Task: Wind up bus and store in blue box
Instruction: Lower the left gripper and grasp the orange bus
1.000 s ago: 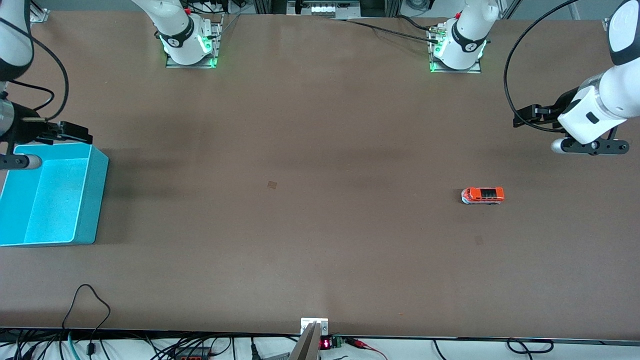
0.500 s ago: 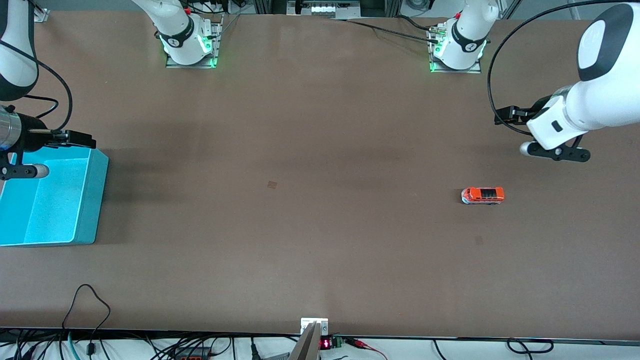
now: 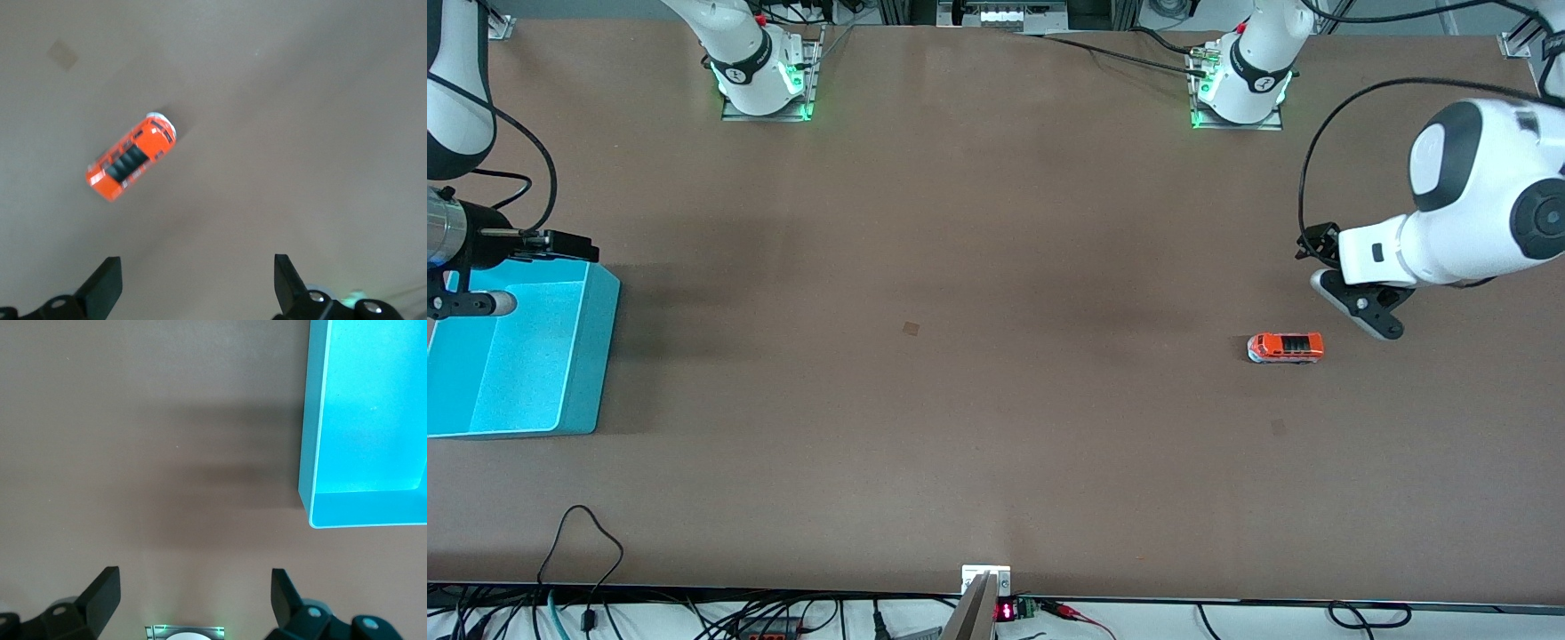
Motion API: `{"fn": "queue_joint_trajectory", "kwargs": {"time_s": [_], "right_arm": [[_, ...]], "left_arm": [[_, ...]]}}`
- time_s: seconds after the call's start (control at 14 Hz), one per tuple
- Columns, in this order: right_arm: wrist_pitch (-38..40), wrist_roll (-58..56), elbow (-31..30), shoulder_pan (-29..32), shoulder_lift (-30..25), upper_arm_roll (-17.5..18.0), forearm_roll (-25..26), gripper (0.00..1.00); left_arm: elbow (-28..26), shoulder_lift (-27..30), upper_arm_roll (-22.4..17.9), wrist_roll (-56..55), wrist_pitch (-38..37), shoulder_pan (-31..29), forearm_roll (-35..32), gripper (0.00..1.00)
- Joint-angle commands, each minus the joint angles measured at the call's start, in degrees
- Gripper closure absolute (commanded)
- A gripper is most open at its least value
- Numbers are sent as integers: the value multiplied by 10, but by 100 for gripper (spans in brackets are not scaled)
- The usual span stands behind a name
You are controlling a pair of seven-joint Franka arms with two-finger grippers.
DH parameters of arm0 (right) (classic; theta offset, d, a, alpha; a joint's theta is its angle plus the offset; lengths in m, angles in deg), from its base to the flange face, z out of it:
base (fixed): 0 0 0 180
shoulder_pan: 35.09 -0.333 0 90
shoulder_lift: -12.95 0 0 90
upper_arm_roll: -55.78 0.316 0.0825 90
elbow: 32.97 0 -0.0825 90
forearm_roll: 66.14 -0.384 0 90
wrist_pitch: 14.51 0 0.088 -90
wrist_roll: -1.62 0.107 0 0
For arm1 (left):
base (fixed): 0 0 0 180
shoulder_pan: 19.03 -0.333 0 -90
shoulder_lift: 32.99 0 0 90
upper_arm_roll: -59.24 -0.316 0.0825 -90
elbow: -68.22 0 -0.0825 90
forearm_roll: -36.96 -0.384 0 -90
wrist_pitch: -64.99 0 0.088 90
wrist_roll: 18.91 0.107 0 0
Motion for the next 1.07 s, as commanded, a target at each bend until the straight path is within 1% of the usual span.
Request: {"fn": "queue_joint_trajectory", "kwargs": {"time_s": [0.0, 0.07, 0.21, 0.36, 0.57, 0.71, 0.86, 0.93, 1.0], "right_arm": [[11, -4, 10, 1, 5, 3, 1, 0], [11, -5, 10, 2, 5, 3, 1, 0], [12, -2, 10, -2, 4, 3, 1, 0], [11, 3, 10, -3, 4, 3, 1, 0], [11, -3, 9, 0, 4, 3, 1, 0], [11, -3, 9, -2, 4, 3, 1, 0], [12, -3, 9, -2, 4, 4, 1, 0], [15, -3, 9, -2, 4, 4, 1, 0], [15, -3, 9, -2, 4, 4, 1, 0]], "left_arm": [[-33, -32, 1, 175, 94, -15, 5, 0], [-36, -48, 1, 220, 122, -23, 5, 0], [-51, -88, 1, 333, 210, -32, 5, 0], [-58, -119, 1, 377, 270, -42, 5, 0], [-61, -155, 1, 404, 298, -41, 5, 0], [-61, -176, 1, 443, 325, -41, 5, 0], [-72, -177, 1, 469, 357, -42, 5, 0], [-74, -174, 2, 470, 358, -42, 5, 0], [-79, -172, 2, 469, 358, -41, 5, 2]]}}
